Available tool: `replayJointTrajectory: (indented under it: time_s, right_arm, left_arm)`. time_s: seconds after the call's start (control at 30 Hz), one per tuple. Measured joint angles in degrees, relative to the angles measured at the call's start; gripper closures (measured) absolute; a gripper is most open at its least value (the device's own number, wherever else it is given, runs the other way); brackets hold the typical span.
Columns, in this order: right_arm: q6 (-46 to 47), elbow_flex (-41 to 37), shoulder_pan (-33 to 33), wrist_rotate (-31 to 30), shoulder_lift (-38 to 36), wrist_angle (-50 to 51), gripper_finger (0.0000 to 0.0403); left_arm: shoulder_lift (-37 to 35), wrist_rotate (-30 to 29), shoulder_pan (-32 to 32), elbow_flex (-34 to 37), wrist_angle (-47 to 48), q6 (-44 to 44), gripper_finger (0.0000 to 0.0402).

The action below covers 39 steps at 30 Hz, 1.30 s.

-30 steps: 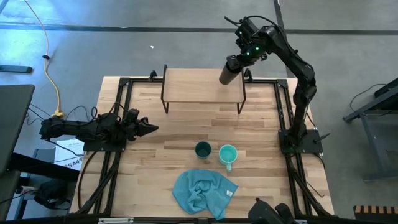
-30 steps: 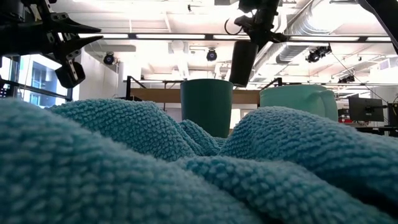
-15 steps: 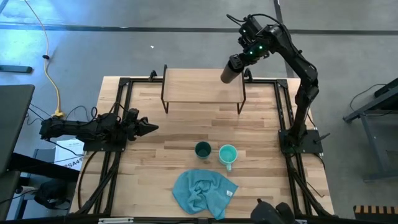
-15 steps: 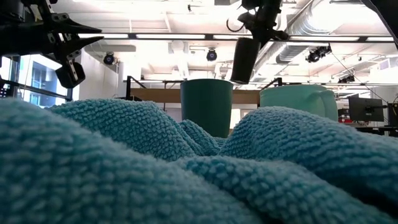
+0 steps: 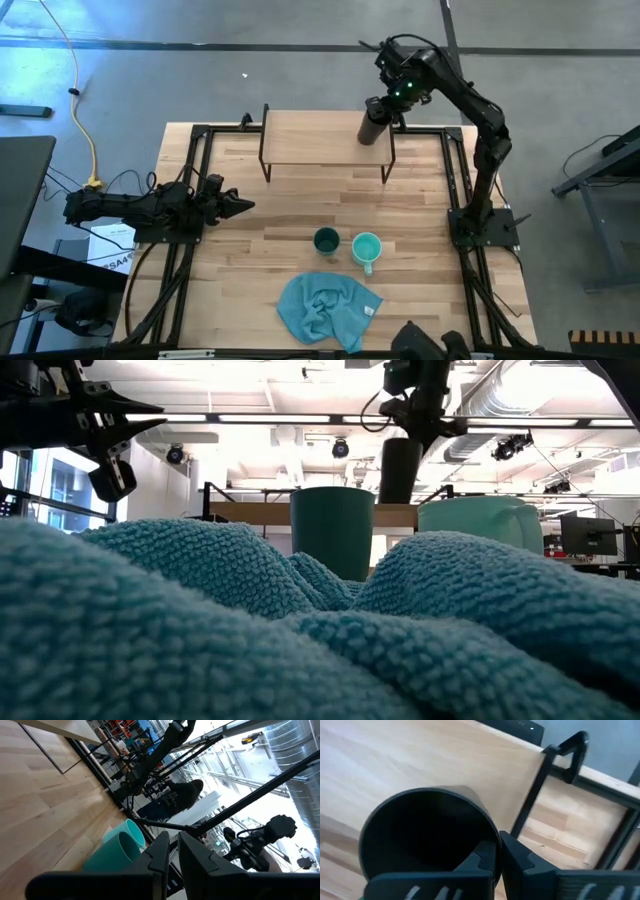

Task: Stack small to large cups/mugs on shelf
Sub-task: Put the black cup on the shelf

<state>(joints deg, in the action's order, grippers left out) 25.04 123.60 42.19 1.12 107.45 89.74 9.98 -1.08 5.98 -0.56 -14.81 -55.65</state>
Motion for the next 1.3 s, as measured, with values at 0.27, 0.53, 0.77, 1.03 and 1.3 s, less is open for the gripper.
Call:
replayJointTrajectory:
  time_s: [0.27, 0.53, 0.77, 1.03, 1.3]
  right_arm:
    - [1.05, 1.23, -0.36, -1.65, -0.12, 0.26, 0.0403]
    - [1.53, 1.61, -0.59, -0.01, -0.25, 0.31, 0.0403]
    - [1.53, 1.19, -0.63, -0.03, -0.25, 0.3, 0.0403]
    - [1.95, 1.17, -0.63, 0.86, -0.25, 0.3, 0.0403]
    - [2.09, 1.15, -0.63, 1.07, -0.25, 0.28, 0.0402]
  left_arm:
    - [0.0, 0.0, -0.01, -0.01, 0.0, -0.14, 0.0371]
    - [0.0, 0.0, -0.02, 0.0, 0.0, -0.14, 0.0371]
    - [0.0, 0.0, 0.0, 0.0, 0.0, -0.14, 0.0371]
    - [0.0, 0.0, 0.0, 0.0, 0.0, -0.14, 0.0371]
    - [0.0, 0.0, 0.0, 0.0, 0.0, -0.14, 0.0371]
